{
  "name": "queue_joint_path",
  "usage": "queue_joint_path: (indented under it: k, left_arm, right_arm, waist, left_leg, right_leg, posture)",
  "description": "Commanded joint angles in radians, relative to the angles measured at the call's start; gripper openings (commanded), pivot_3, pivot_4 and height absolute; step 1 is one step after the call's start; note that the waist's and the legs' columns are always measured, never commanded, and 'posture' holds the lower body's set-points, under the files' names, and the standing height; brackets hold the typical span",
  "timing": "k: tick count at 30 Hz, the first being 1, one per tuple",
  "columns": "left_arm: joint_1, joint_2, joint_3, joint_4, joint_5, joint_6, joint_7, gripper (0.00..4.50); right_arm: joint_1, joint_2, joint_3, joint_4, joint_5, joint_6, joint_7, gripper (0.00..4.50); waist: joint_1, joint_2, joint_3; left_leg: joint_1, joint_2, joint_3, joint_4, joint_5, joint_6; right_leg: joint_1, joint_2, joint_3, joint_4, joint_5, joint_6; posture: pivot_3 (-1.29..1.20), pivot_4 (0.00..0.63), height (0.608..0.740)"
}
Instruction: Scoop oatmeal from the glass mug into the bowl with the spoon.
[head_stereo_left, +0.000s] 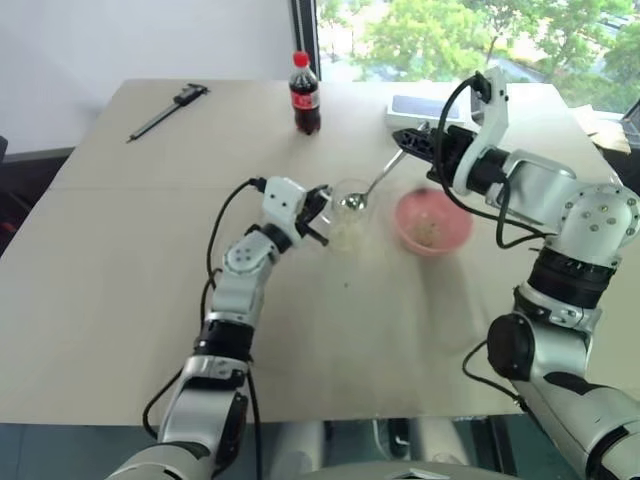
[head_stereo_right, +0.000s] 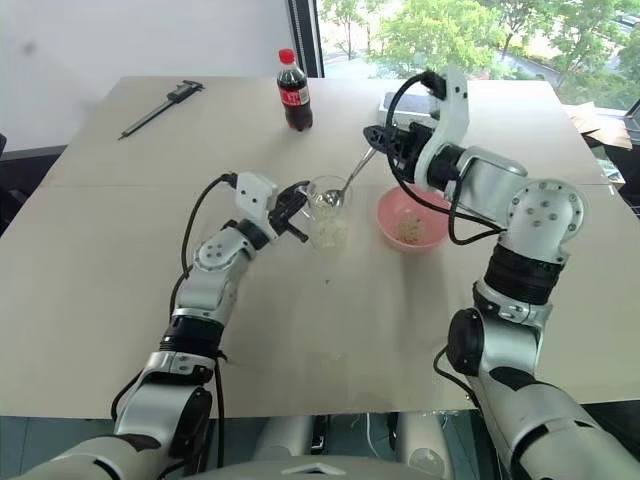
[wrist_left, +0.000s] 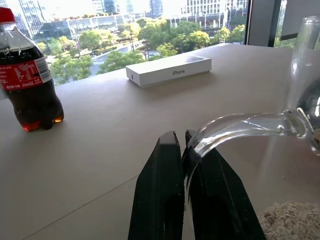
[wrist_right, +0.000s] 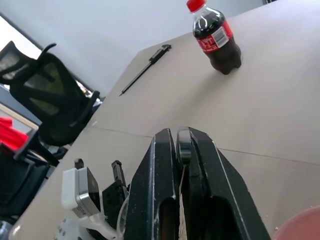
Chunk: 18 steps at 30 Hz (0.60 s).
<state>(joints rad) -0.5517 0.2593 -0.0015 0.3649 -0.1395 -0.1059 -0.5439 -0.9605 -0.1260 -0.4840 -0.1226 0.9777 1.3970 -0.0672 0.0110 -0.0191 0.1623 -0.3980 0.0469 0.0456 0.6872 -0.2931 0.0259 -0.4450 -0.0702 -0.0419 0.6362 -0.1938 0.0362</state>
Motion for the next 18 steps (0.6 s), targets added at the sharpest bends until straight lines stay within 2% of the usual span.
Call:
queue_joint_path:
  k: [1,12,18]
  left_arm:
    - [-0.019,-0.009,0.001,0.003,0.006,-0.028,0.009,0.04]
    - [-0.045,-0.059,0.015,0.056,0.0,-0.096,0.047,0.04]
    - [-0.051,-0.072,0.015,0.083,0.009,-0.144,0.062,0.04]
  right_arm:
    - [-0.037,0.014,-0.09,0.006,0.063,0.029,-0.088,0.0]
    - [-0.044,0.059,-0.247,0.082,0.264,0.041,-0.381,0.0]
    - [-0.01,0.042,-0.242,0.116,0.47,-0.039,-0.571,0.0]
  waist:
    - [0.0,0.0,0.0]
    - [0.0,0.0,0.0]
    - [-0.003,0.0,0.0]
  left_leg:
    - [0.0,0.0,0.0,0.0,0.0,0.0]
    - [0.0,0.0,0.0,0.0,-0.001,0.003]
    - [0.0,0.0,0.0,0.0,-0.002,0.003]
  right_leg:
    - [0.0,0.0,0.0,0.0,0.0,0.0]
    - [0.0,0.0,0.0,0.0,0.0,0.0]
    - [0.0,0.0,0.001,0.0,0.0,0.0]
  posture:
    - [0.0,0.15,0.74]
    - [0.0,0.15,0.74]
    - [0.0,0.15,0.74]
